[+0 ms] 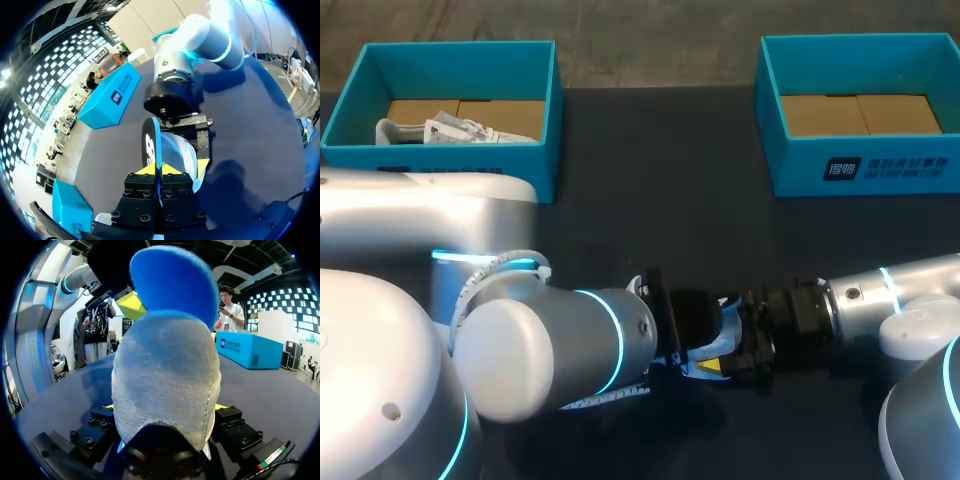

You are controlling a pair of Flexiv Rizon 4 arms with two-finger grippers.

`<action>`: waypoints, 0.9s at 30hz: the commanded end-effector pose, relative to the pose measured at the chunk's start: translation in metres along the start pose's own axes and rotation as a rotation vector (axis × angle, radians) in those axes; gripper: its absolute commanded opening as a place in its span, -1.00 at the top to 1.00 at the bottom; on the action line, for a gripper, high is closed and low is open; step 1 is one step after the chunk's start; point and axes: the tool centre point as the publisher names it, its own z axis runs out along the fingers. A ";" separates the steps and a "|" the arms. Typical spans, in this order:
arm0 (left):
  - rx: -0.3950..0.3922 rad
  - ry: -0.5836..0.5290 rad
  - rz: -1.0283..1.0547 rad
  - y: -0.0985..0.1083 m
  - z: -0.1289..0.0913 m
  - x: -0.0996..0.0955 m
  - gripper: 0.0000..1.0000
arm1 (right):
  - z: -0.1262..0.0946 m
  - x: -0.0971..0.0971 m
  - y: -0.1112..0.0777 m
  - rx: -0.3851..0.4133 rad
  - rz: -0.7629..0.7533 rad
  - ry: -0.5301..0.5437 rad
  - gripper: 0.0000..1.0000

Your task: Take the shoe out of the shoebox, open the shoe tongue, remove and reinsert the insole, then place the shoe into the shoebox

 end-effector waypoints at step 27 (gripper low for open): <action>0.061 -0.003 0.029 0.010 0.005 0.007 0.38 | 0.000 0.001 0.000 0.003 0.000 -0.001 1.00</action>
